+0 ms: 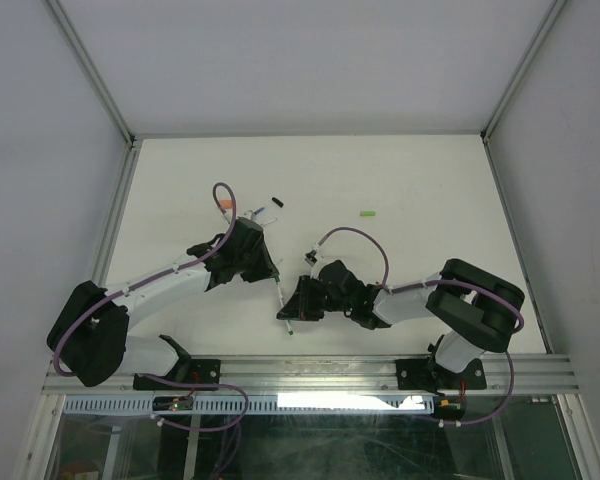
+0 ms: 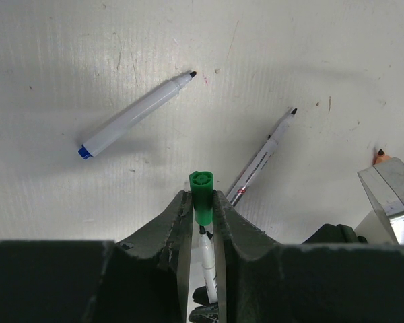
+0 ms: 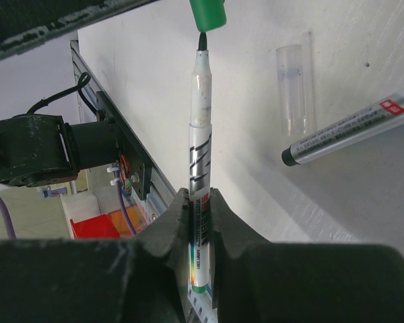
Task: Insert the pens into the pen caps
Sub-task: Insert the pen cap onto the pen.
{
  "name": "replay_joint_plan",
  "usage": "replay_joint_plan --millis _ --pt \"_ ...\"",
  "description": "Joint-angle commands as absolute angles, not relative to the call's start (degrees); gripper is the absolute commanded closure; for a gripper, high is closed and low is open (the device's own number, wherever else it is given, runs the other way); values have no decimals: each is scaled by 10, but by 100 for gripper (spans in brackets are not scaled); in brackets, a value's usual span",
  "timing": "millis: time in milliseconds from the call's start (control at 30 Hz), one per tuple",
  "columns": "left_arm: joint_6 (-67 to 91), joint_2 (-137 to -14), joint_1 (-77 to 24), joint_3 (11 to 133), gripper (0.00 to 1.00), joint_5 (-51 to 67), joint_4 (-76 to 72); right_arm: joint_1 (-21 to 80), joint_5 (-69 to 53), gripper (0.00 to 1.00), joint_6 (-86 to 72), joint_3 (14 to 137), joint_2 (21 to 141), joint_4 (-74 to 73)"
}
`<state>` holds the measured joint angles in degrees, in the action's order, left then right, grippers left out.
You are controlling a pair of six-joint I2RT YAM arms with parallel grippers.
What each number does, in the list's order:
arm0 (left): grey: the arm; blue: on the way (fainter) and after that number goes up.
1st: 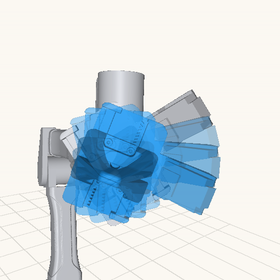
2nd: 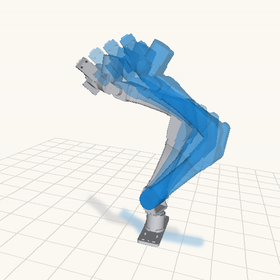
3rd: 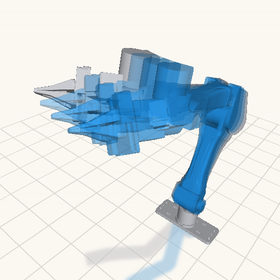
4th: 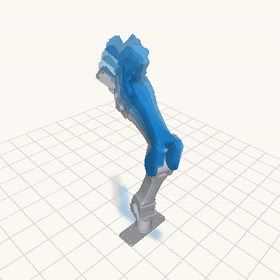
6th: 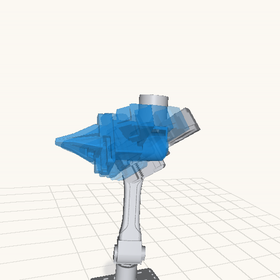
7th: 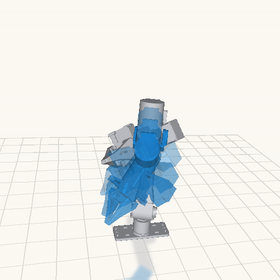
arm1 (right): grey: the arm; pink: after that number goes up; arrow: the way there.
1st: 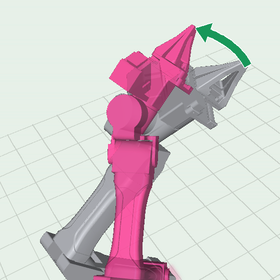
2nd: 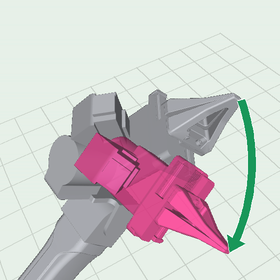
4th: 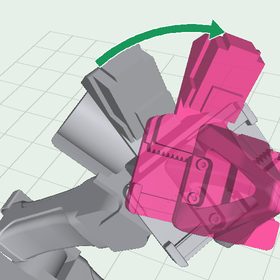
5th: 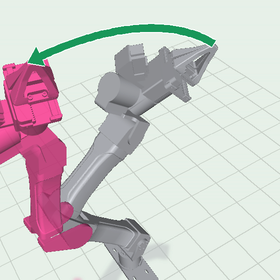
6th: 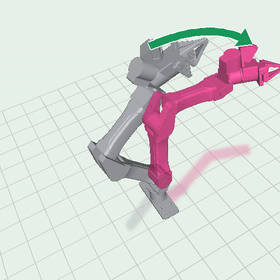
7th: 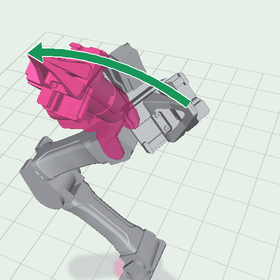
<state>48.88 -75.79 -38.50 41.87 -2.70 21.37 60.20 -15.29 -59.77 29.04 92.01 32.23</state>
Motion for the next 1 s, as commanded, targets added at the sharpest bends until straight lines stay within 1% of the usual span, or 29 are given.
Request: replay_joint_plan --millis 0,600,967 --pt "487 -757 -379 433 82 -28 190 603 -138 100 -584 307 896 330" --pt "490 -756 -379 427 82 -12 182 603 -100 100 -546 325 886 310" --pt "497 -748 -380 416 83 -6 175 599 -71 100 -539 351 897 271"
